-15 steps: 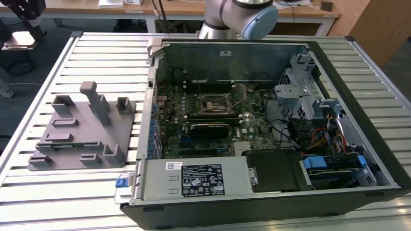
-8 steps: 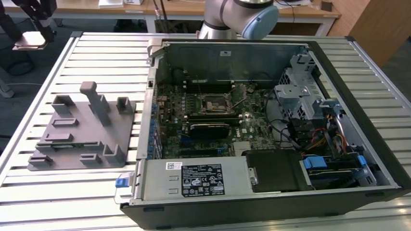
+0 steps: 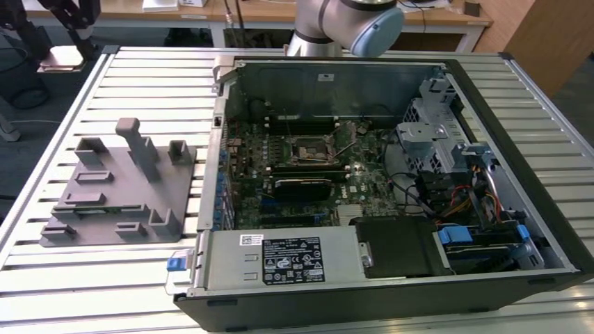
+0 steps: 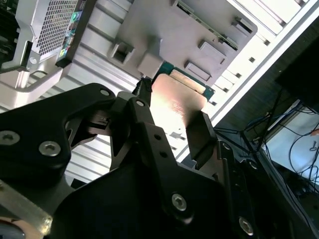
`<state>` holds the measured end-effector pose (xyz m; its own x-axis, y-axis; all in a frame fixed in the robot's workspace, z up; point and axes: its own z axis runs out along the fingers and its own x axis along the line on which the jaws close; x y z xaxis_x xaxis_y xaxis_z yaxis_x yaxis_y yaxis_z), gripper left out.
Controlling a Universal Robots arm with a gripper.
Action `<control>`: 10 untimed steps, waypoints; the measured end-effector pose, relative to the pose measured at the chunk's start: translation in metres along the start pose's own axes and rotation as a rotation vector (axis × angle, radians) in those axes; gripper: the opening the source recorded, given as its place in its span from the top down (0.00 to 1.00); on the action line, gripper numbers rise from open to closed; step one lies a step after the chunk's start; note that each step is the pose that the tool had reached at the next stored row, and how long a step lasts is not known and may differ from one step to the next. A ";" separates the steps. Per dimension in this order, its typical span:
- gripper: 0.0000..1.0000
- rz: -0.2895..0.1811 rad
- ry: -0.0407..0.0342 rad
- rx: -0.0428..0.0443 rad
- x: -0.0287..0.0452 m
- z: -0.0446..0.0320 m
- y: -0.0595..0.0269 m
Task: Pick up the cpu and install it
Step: 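Pick up the cpu and move it towards the insertion slot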
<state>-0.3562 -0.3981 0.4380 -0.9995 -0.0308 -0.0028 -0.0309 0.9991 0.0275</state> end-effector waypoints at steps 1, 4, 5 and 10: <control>0.47 0.000 0.0000 0.0000 -0.0027 0.0000 -0.0001; 0.47 0.000 -0.0001 0.0000 -0.0119 0.0001 -0.0004; 0.47 0.000 0.0000 0.0000 -0.0150 0.0000 -0.0005; 0.47 0.000 0.0000 0.0000 -0.0294 0.0001 -0.0009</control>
<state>-0.3268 -0.3980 0.4380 -0.9995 -0.0307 -0.0028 -0.0308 0.9991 0.0275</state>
